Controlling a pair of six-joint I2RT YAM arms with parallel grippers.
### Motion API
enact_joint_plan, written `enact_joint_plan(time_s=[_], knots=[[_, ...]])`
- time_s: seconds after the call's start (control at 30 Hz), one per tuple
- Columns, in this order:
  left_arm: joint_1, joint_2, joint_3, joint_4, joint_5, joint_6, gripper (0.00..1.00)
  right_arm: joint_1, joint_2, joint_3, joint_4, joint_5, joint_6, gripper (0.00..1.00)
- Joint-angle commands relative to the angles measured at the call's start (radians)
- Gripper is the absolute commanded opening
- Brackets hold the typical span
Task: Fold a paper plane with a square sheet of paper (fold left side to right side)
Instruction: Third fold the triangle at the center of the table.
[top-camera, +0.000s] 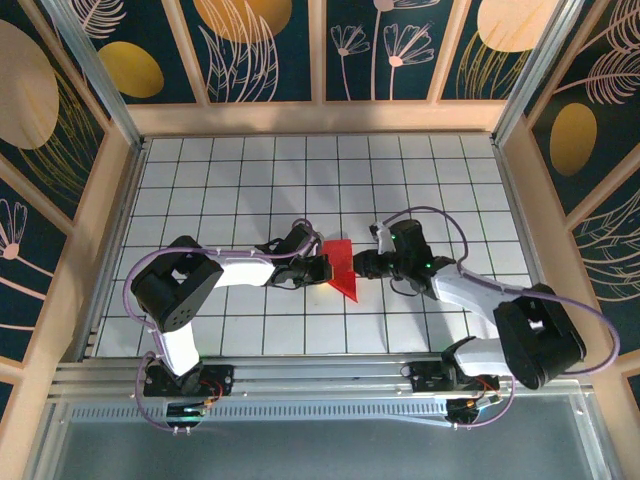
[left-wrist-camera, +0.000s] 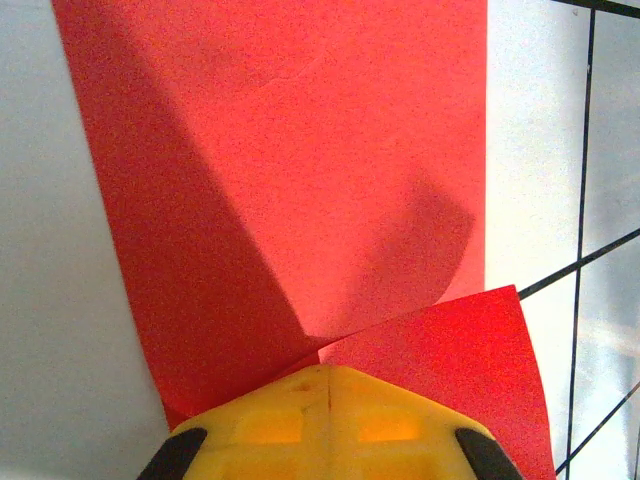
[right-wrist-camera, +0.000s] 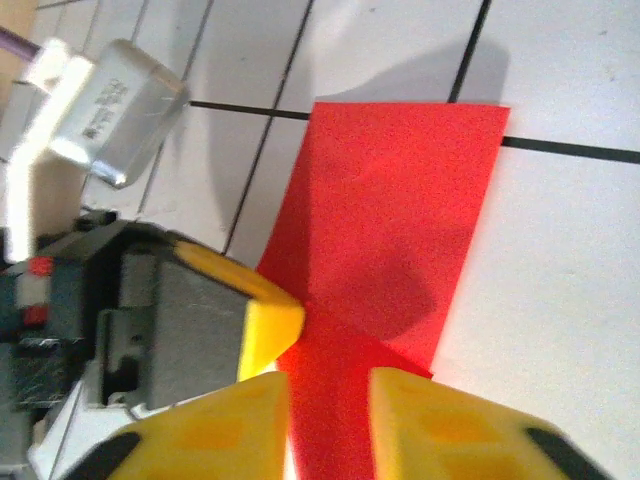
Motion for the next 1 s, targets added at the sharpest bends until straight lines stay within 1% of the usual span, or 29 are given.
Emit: enact_joint_plan(time_s=[0.0, 0.1, 0.17, 0.53, 0.97], knots=[[0.0, 0.022, -0.02, -0.078, -0.044, -0.003, 0.0, -0.003, -0.054, -0.028, -0.05, -0.175, 0.092, 0.17], [0.0, 0.023, -0.018, -0.077, -0.046, -0.005, 0.0, 0.001, -0.056, -0.099, 0.041, -0.281, 0.205, 0.06], [-0.001, 0.024, -0.017, -0.075, -0.046, -0.004, 0.0, 0.01, -0.047, -0.138, 0.108, -0.313, 0.253, 0.03], [-0.001, 0.024, -0.011, -0.083, -0.049, -0.002, 0.0, 0.022, 0.045, -0.16, 0.138, -0.274, 0.235, 0.01], [0.0, 0.027, -0.008, -0.089, -0.049, 0.002, 0.0, 0.026, 0.102, -0.182, 0.15, -0.249, 0.223, 0.0]])
